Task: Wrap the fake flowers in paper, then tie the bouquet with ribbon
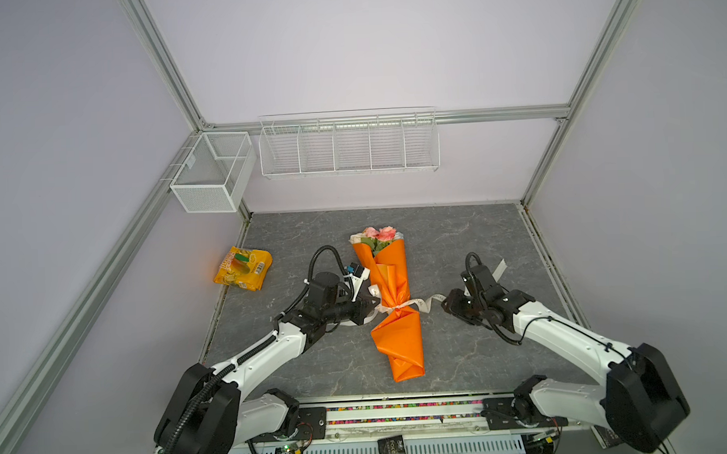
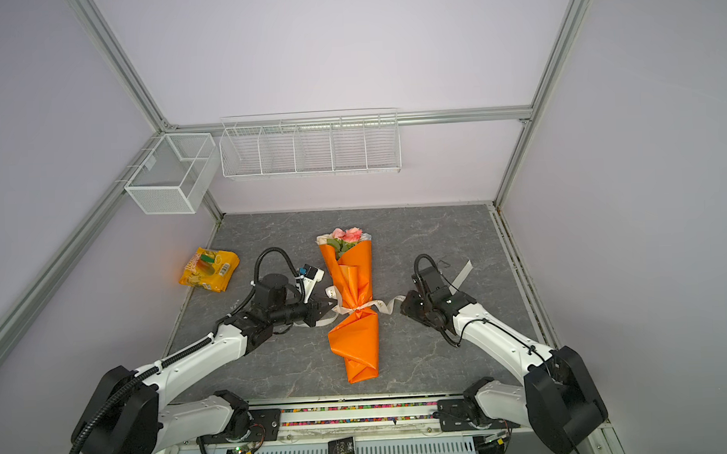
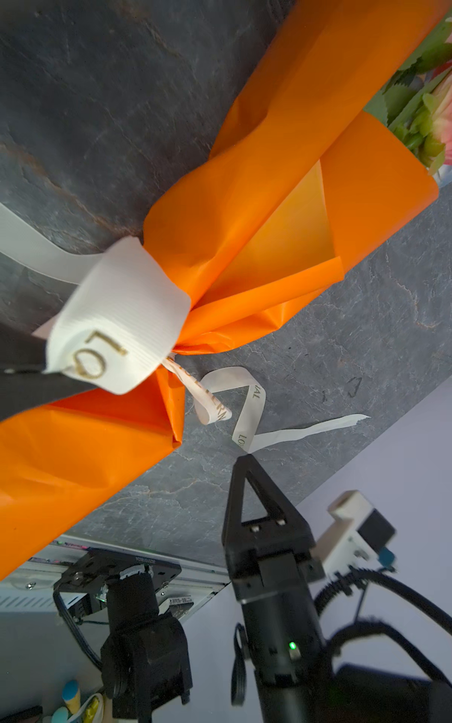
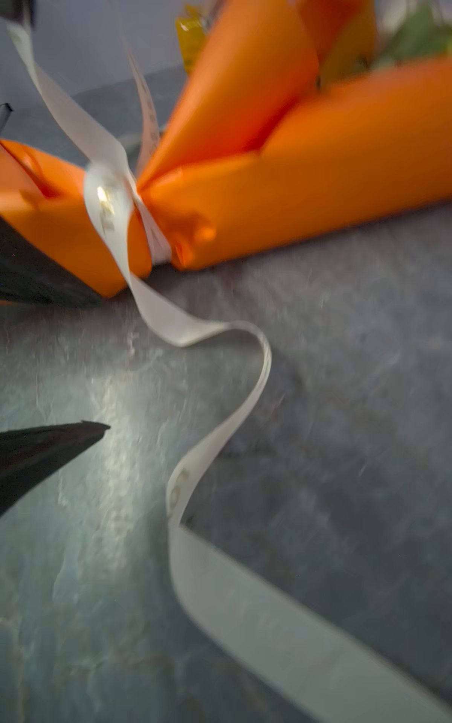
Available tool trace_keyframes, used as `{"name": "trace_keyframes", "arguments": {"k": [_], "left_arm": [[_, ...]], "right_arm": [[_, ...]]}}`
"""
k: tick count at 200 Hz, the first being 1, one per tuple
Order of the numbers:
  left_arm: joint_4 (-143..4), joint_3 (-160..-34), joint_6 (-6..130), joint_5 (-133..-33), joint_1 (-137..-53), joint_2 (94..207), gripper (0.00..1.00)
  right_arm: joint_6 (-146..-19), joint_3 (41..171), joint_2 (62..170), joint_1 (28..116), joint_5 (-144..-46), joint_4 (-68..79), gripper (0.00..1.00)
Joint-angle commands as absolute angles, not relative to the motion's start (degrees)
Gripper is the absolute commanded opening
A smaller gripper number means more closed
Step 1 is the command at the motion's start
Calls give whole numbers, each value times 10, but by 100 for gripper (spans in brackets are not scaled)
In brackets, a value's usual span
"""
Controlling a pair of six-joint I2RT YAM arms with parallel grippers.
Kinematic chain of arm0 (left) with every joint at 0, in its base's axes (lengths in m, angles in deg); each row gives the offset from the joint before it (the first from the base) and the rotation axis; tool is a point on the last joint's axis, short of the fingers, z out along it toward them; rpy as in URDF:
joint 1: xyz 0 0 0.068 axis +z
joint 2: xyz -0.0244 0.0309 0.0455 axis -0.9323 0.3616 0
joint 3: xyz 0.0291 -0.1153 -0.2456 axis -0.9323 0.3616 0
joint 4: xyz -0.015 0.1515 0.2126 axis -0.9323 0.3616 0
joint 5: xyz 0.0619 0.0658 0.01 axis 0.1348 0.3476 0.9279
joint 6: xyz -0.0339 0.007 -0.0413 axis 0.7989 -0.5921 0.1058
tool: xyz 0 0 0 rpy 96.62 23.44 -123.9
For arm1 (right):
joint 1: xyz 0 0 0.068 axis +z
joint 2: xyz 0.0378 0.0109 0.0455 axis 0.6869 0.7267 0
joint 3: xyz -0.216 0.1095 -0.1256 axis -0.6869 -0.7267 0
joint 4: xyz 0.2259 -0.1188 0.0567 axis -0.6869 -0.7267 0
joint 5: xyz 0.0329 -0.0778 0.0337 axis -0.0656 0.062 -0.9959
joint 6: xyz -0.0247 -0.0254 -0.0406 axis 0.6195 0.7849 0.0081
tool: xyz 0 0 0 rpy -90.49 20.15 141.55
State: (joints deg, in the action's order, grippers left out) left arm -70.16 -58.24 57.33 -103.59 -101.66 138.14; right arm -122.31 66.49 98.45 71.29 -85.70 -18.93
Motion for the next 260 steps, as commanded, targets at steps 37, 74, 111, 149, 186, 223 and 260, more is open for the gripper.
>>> {"name": "trace_keyframes", "arguments": {"k": [37, 74, 111, 149, 186, 223, 260], "left_arm": [[-677, -615, 598, -1059, -1018, 1387, 0], [-648, -635, 598, -1070, -1018, 1388, 0], [-639, -639, 589, -1078, -1018, 1393, 0], [-603, -660, 588, -1083, -1018, 1418, 0], [-590, -666, 590, -1088, -1018, 1420, 0], [-585, -670, 586, -1090, -1018, 1412, 0], [-573, -675, 592, -1082, -1018, 1402, 0]], "right_arm": [[-1541, 645, 1005, 698, -829, -146, 57], [-1615, 637, 1027, 686, -803, -109, 63], [-1646, 648, 1054, 672, -787, -125, 69], [-1646, 648, 1091, 654, -808, -96, 61], [-1601, 673, 1099, 635, -767, -135, 37], [-1453, 726, 1095, 606, -779, -135, 6], [-1226, 848, 1087, 610, -804, -142, 6]]}}
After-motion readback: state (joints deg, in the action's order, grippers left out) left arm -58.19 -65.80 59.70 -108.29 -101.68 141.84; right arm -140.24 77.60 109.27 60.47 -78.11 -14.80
